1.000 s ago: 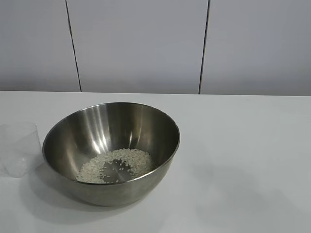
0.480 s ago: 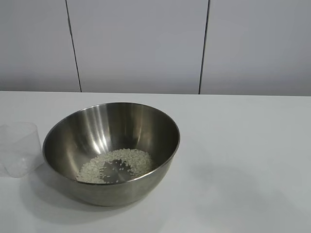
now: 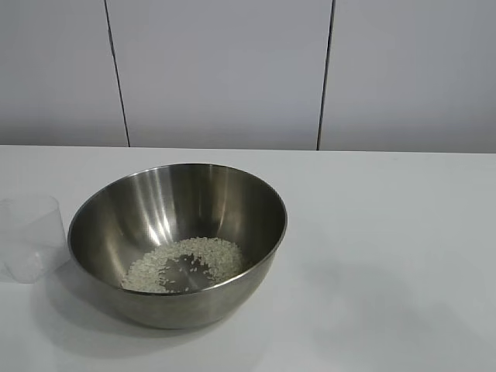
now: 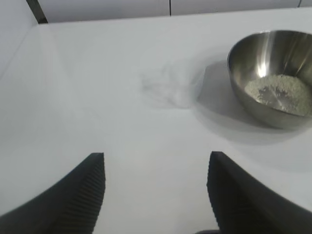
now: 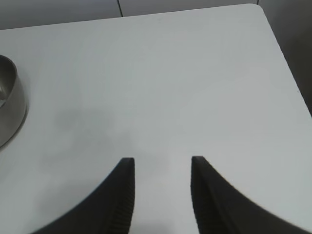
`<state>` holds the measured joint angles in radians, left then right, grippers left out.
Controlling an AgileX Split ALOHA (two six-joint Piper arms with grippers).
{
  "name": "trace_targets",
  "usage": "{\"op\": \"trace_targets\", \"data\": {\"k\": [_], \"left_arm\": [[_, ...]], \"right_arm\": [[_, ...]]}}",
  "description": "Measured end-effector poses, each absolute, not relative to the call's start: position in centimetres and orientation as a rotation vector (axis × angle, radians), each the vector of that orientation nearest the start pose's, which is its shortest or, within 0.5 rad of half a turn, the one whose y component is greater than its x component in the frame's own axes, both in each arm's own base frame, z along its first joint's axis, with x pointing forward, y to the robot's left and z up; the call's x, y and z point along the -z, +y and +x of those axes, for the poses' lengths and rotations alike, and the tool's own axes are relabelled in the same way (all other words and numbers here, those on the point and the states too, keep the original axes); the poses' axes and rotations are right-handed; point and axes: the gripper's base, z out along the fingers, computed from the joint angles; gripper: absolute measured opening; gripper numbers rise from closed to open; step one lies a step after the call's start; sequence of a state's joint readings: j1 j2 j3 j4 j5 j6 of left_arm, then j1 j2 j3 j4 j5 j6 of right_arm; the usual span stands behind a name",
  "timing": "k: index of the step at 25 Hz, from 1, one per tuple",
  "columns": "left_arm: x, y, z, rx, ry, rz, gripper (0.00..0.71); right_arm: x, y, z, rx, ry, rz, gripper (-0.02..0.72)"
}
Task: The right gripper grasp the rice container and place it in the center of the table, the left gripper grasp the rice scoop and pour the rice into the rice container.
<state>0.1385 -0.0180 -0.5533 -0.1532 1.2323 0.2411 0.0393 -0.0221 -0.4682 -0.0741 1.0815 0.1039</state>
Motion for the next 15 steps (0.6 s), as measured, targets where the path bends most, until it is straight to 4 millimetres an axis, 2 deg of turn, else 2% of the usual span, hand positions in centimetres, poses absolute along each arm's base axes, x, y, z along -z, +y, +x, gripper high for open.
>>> {"op": "trace_targets", "data": {"k": [2,5,15], "left_arm": [[-27.07,-1.53,-1.49,-0.034,2.143,0.135,0.447],[-26.97,-1.43,-1.00,-0.029,2.105,0.142,0.447],[-26.75,-1.22,-1.07,0.036,2.101,0.270,0.447]], "right_arm": [[-26.68,-0.62,-0.53,0.001,2.071,0.071,0.252],[-26.68,-0.62,-0.53,0.001,2.071,0.071,0.252],[-26.68,-0.62,-0.53,0.001,2.071,0.071,0.252]]}}
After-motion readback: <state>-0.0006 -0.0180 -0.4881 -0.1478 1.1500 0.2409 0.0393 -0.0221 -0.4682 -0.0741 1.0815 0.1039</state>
